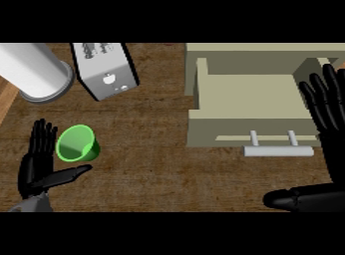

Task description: Pick up the cup, place it into the drawer and close the drawer

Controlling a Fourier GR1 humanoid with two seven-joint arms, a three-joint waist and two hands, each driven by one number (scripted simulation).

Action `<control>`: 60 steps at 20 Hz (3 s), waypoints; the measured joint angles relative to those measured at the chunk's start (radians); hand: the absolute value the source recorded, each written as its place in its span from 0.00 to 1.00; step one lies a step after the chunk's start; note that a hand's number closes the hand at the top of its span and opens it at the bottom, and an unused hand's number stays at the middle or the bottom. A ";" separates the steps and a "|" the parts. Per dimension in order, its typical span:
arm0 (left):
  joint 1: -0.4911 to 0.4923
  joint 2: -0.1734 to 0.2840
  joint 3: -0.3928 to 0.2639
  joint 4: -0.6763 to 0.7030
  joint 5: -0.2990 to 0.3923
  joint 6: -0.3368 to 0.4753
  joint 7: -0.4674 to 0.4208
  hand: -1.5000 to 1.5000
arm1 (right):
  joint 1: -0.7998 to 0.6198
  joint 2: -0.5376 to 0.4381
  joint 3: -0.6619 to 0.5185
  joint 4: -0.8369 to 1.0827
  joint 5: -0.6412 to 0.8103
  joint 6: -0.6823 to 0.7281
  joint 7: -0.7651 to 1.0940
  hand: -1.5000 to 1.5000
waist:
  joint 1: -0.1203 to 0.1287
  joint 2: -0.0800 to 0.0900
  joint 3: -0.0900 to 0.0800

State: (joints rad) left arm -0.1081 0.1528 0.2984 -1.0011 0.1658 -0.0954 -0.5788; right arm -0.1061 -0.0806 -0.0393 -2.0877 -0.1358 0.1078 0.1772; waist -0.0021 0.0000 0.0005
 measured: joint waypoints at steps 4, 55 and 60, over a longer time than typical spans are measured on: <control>-0.036 0.025 0.015 0.104 0.009 -0.011 -0.049 0.00 | 0.030 0.005 0.010 -0.017 0.000 0.012 -0.009 0.00 | -0.001 0.000 -0.001; -0.309 0.027 0.000 0.648 0.033 -0.177 -0.412 1.00 | 0.004 -0.002 -0.010 0.003 -0.011 0.021 -0.003 0.00 | -0.007 0.002 -0.002; -0.284 -0.012 -0.015 0.574 0.030 -0.141 -0.431 1.00 | 0.001 0.004 -0.004 -0.015 -0.010 0.009 0.019 0.00 | -0.002 0.000 -0.001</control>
State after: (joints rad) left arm -0.3924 0.1410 0.2832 -0.4270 0.1961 -0.2366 -1.0101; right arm -0.1049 -0.0765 -0.0435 -2.1023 -0.1461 0.1172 0.1960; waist -0.0037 0.0003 -0.0004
